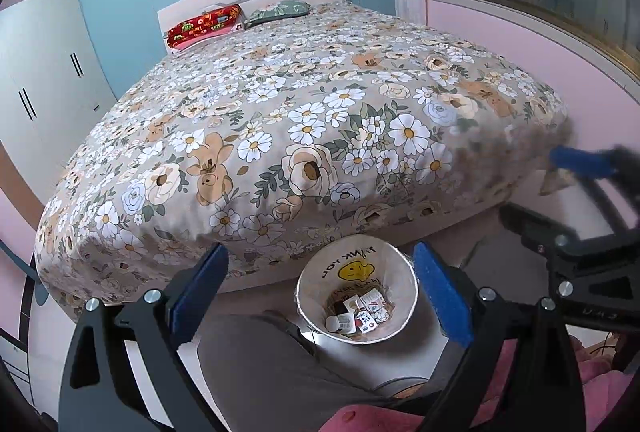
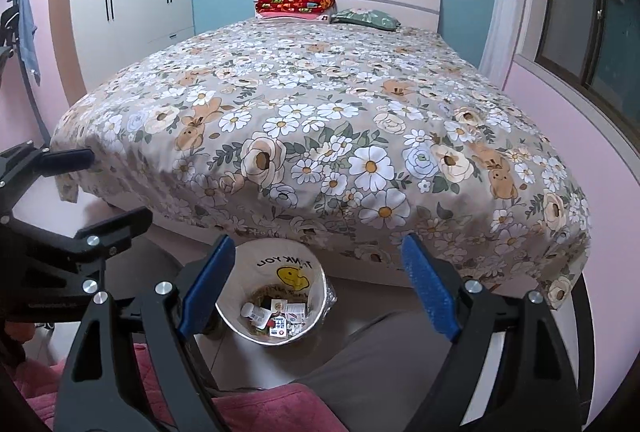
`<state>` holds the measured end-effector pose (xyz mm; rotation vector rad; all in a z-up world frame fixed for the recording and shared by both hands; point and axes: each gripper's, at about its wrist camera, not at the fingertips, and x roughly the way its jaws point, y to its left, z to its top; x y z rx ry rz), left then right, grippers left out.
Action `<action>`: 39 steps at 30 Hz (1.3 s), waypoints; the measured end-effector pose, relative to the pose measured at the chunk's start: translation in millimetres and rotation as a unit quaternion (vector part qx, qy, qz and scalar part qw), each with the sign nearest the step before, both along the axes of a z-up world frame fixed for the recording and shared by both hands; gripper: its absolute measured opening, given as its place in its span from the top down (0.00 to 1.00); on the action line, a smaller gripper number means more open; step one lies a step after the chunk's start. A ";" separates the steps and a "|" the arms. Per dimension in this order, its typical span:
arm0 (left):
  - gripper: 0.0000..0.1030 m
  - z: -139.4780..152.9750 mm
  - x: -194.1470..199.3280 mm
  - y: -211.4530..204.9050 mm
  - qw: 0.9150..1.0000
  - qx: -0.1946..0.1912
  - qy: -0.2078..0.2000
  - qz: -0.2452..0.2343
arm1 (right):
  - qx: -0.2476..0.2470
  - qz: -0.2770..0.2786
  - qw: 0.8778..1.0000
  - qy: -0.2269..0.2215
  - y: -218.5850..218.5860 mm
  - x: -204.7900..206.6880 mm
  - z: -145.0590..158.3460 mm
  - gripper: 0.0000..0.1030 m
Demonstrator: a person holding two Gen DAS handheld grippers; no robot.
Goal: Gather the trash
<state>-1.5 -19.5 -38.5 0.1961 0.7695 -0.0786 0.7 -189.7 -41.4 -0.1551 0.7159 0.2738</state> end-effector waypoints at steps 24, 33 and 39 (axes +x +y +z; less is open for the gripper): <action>0.08 5.3 -3.6 -3.0 1.000 -0.008 -0.003 -0.005 | 0.005 -0.011 1.000 0.006 -1.5 -2.2 0.4 0.18; 0.08 6.7 -2.8 -0.3 1.000 -0.013 -0.002 0.000 | 0.005 -0.010 1.000 0.006 0.1 -1.4 0.9 0.18; 0.08 7.7 -2.1 1.4 1.000 -0.018 -0.001 0.002 | 0.007 -0.010 1.000 0.008 1.1 -0.3 1.4 0.18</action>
